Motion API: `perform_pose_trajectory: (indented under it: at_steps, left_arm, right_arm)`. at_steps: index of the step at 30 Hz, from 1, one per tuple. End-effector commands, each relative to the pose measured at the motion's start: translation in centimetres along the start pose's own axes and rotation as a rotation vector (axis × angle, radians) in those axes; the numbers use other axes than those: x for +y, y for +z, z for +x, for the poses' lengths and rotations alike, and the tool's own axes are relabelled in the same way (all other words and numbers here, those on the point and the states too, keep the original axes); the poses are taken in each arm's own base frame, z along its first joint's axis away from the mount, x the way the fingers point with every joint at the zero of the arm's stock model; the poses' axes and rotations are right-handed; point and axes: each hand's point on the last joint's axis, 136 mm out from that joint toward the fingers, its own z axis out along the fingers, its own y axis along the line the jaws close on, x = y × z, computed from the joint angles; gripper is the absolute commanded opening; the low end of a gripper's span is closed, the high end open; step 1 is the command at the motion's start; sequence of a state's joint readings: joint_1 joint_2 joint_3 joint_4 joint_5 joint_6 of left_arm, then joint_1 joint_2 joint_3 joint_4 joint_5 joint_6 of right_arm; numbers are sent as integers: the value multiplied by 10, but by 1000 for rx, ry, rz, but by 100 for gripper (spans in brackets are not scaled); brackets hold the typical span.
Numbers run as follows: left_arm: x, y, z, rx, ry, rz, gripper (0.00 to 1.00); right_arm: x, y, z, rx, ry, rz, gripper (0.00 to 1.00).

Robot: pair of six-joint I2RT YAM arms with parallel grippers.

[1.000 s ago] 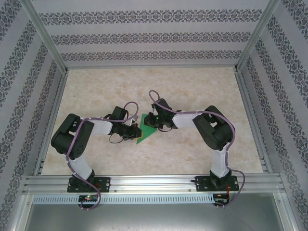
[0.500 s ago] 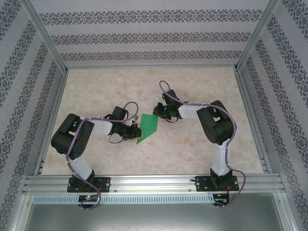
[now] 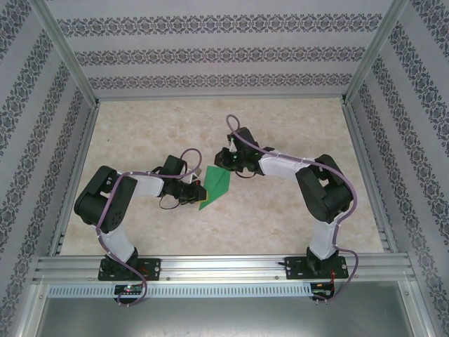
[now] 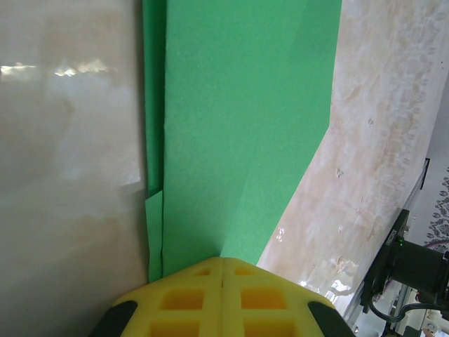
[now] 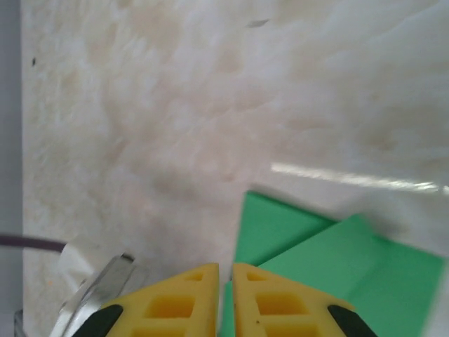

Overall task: Fold a paper plane with a square sheet of paper (pick it up from the middle)
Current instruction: Fourth fold the wing at the center of the table.

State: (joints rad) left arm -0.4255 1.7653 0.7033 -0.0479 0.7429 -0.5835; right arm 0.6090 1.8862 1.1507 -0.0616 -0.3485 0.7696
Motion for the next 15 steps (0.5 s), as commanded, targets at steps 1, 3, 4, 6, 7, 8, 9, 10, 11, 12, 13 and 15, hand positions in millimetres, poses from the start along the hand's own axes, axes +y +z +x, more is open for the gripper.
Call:
perform_pose_trajectory:
  at_steps: [1,3,4,6,7,8,9,10,11,12,13,15]
  left_arm:
    - [77,8,55,131,-132,-277,0]
    - [76,9,55,133,-130,-271,0]
    - [75,9,55,133,-129,-268,0]
    - [73,9,54,131,-125,-253,0]
    - [71,9,54,131,-124,-248,0]
    - [69,9,54,133,-121,-240,0]
    - [67,9,54,133,-117,-231,0]
    - [63,8,53,131,-113,-221,0]
    - [58,6,52,128,-106,-205,0]
    - [53,4,50,121,-99,-191,0]
    - [48,1,48,111,-92,-181,0]
    - [33,-7,40,82,-66,-164,3]
  right_arm:
    - [-1,20,33,73,31,-28,13]
    - [-9,29,42,79,58,-24,12]
    - [-12,32,45,79,72,-26,12]
    - [-21,41,53,97,97,-24,11]
    - [-26,44,57,108,105,-13,10]
    - [-32,47,61,116,114,6,10]
    - [-39,50,64,119,125,23,9]
    - [-45,52,68,128,138,46,9]
    - [-52,53,73,139,147,68,8]
    - [-56,54,76,143,150,73,8]
    - [-57,54,77,142,153,71,8]
    - [-60,53,81,145,156,75,7]
